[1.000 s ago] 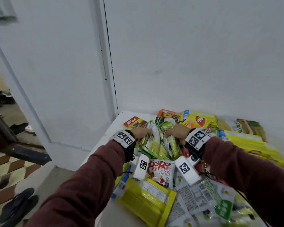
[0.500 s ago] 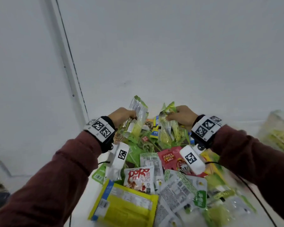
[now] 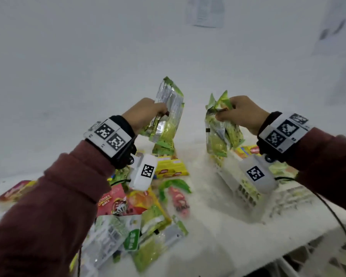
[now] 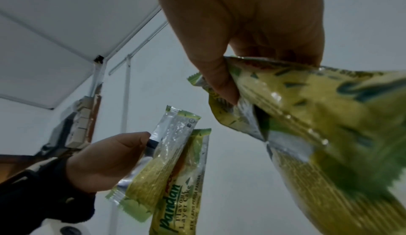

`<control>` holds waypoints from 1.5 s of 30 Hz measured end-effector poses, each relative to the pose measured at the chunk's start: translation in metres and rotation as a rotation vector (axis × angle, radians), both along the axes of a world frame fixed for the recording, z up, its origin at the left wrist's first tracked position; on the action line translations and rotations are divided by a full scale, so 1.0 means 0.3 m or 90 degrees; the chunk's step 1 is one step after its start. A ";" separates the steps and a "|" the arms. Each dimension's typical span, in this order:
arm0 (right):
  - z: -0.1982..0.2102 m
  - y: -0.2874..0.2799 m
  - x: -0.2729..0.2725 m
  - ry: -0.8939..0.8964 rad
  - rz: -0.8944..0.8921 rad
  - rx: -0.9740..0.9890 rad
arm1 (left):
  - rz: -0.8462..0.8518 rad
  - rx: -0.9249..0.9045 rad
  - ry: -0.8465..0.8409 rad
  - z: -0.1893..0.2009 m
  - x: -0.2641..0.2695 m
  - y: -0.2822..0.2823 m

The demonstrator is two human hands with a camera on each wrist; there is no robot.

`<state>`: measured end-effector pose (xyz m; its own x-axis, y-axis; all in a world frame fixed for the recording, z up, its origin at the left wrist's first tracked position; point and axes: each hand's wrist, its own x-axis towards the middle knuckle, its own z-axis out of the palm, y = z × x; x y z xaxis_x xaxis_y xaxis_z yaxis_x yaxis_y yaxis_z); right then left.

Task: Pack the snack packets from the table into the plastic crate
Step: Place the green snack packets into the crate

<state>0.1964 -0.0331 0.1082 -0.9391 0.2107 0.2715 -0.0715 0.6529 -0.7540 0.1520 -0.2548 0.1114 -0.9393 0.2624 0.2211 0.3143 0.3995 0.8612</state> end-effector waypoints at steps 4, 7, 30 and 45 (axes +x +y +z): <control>-0.004 0.304 0.091 -0.001 -0.087 0.075 | -0.072 -0.017 0.008 -0.013 0.046 0.274; -0.008 0.474 0.141 -0.005 -0.098 0.136 | -0.096 -0.033 0.022 -0.026 0.072 0.451; -0.149 1.003 -0.303 -0.116 0.100 0.550 | -0.058 -0.528 0.194 -0.183 -0.261 1.213; -0.459 1.091 -0.523 -0.228 0.394 0.832 | -0.162 -0.869 0.022 -0.492 -0.325 1.275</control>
